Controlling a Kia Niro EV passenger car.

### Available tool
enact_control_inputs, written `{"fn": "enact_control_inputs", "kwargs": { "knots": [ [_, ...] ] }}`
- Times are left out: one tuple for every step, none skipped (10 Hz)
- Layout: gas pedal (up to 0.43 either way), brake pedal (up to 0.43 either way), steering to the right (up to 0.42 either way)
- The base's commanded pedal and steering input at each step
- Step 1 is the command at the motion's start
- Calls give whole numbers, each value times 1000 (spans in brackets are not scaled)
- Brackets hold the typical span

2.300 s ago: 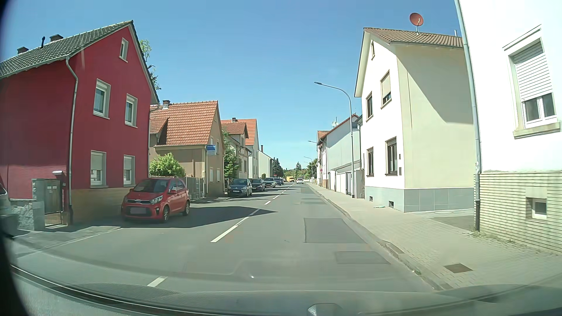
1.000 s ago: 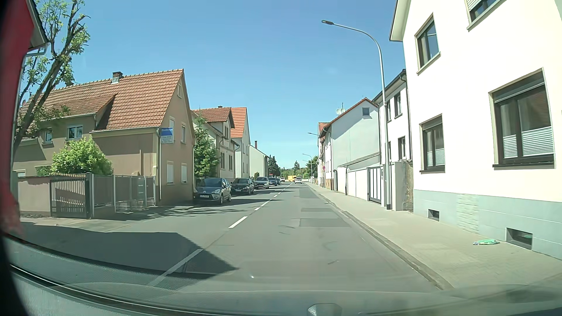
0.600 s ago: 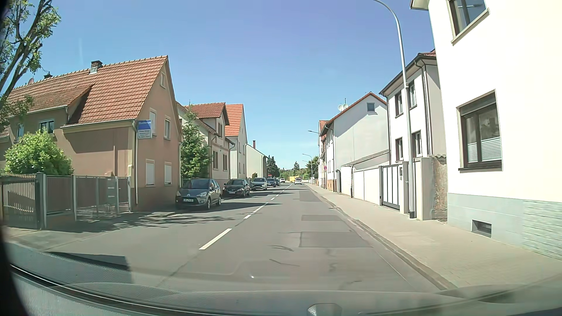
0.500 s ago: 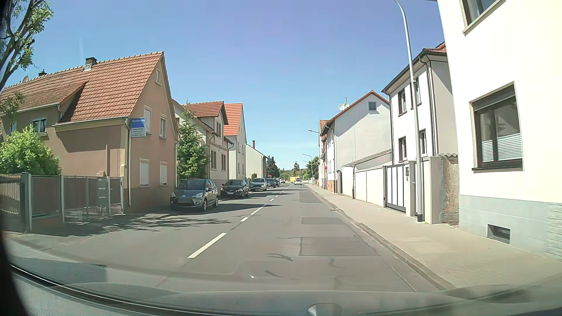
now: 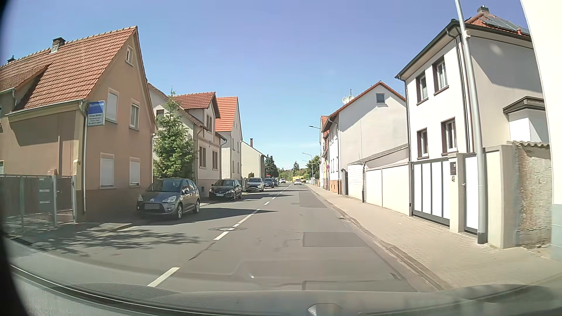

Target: Follow the waypoints while adhering to traffic rules and regulations

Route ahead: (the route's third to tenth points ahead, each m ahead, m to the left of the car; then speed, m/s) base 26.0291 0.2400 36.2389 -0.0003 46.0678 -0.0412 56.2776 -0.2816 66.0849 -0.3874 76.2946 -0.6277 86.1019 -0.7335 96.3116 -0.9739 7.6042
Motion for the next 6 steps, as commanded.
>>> {"fn": "enact_control_inputs", "kwargs": {
  "knots": [
    [79,30,1],
    [79,30,1],
    [79,30,1],
    [79,30,1],
    [79,30,1],
    [79,30,1]
  ]
}}
